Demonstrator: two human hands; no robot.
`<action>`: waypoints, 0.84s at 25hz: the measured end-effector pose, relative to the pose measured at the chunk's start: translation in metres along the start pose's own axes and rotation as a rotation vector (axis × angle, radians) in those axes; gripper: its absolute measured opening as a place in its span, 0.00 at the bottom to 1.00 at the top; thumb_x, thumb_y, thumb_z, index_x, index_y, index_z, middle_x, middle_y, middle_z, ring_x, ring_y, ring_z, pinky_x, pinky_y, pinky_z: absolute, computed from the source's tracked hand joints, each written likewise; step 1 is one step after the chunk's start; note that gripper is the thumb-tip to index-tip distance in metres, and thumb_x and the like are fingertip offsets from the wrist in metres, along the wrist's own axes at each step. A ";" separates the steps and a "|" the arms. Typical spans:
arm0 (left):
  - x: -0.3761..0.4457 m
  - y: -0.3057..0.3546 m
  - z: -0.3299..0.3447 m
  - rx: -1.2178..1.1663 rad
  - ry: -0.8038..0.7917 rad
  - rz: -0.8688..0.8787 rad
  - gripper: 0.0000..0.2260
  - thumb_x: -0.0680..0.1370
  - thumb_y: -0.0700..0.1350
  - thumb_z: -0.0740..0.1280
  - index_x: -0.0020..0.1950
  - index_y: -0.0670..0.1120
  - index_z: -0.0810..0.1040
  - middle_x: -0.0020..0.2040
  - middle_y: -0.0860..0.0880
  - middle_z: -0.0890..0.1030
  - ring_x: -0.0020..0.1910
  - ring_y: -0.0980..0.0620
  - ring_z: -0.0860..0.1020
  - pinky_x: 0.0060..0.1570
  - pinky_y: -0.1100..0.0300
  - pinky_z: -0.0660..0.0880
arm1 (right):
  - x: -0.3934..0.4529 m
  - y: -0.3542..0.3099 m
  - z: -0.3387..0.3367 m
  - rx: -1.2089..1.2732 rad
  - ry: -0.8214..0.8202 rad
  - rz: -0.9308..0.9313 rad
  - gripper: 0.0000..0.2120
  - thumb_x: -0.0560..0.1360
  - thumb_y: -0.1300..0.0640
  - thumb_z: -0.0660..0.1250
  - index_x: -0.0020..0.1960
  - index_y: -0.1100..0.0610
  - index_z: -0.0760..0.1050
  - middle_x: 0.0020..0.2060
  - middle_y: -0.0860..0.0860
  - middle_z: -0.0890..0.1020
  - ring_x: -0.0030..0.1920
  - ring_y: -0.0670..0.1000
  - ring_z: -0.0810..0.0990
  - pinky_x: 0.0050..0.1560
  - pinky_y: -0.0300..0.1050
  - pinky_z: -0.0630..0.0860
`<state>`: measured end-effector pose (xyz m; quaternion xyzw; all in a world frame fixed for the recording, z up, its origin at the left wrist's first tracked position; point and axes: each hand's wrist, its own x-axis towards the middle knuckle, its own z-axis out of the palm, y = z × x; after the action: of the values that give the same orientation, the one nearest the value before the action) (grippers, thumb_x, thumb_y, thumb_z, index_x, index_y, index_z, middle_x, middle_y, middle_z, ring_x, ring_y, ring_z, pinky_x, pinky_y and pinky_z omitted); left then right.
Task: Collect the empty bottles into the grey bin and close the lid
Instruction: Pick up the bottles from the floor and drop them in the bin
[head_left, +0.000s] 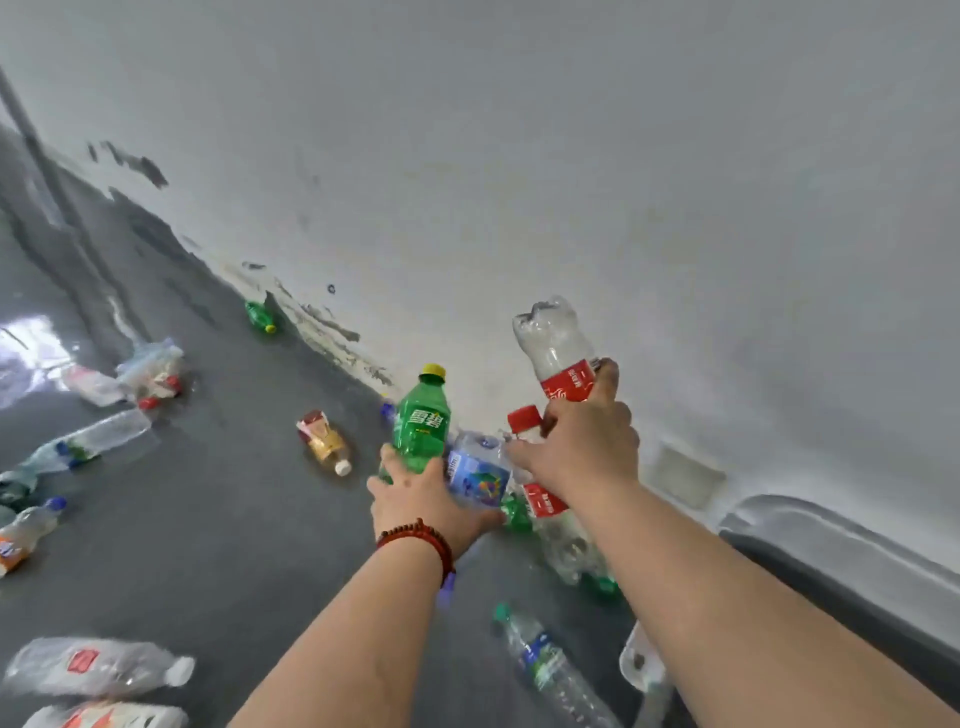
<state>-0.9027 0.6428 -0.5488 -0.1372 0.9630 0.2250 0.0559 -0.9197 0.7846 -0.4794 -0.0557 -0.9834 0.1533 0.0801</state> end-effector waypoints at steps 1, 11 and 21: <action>-0.003 0.029 -0.005 -0.004 -0.041 0.036 0.44 0.57 0.72 0.68 0.68 0.54 0.65 0.76 0.39 0.48 0.69 0.35 0.59 0.66 0.47 0.64 | 0.004 0.015 -0.027 -0.058 0.039 0.066 0.27 0.64 0.37 0.70 0.56 0.52 0.77 0.75 0.55 0.46 0.61 0.60 0.69 0.61 0.53 0.70; -0.140 0.170 0.110 0.259 -0.516 0.609 0.46 0.57 0.73 0.66 0.70 0.52 0.63 0.75 0.37 0.48 0.68 0.33 0.61 0.67 0.45 0.63 | -0.138 0.236 -0.069 -0.196 0.003 0.810 0.36 0.64 0.38 0.71 0.67 0.55 0.70 0.75 0.57 0.48 0.62 0.61 0.69 0.63 0.54 0.69; -0.167 0.149 0.154 0.470 -0.886 0.614 0.39 0.77 0.50 0.64 0.76 0.56 0.37 0.77 0.43 0.55 0.74 0.44 0.60 0.72 0.51 0.57 | -0.235 0.253 0.012 0.106 -0.342 0.770 0.23 0.68 0.46 0.72 0.62 0.46 0.74 0.75 0.52 0.33 0.70 0.61 0.60 0.68 0.54 0.65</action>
<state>-0.7788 0.8801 -0.5954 0.2710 0.8676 0.0472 0.4143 -0.6701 0.9897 -0.6023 -0.3884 -0.8806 0.2296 -0.1444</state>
